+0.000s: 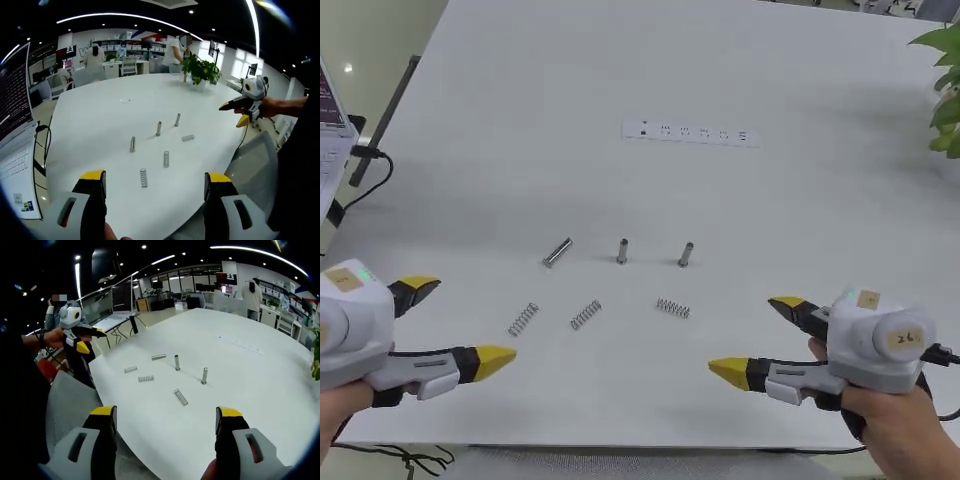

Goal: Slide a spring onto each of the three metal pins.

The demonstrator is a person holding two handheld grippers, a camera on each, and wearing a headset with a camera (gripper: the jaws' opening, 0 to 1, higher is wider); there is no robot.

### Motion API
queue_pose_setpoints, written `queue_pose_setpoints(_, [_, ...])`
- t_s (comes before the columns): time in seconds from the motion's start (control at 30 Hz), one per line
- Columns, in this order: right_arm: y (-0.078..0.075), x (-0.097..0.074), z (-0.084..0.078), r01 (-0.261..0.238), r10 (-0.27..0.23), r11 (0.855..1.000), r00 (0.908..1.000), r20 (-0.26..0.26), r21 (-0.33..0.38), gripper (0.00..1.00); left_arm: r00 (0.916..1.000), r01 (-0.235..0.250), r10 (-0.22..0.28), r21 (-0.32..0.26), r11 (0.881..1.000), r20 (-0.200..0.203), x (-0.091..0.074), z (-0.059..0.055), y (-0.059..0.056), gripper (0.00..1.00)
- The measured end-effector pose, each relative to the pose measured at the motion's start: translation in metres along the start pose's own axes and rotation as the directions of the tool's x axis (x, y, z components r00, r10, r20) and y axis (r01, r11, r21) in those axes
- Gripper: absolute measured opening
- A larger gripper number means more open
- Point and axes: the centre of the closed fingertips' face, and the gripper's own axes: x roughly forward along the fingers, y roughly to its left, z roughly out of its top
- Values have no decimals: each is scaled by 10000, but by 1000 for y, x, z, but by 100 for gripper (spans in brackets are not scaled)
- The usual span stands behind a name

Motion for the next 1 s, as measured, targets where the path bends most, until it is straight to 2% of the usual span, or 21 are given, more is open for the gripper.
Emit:
queue_pose_setpoints(0.4, [-1, 0, -1, 13, -13, 10000, 10000, -17, 13, 81, 10000, -5, 4, -24, 10000, -37, 0, -2, 1, 77])
queue_pose_setpoints(1.0, [-1, -2, -2, 73, -73, 9999, 10000, 16, 74, 80, 10000, 17, -17, 50, 10000, -14, 2, 3, 7, 77])
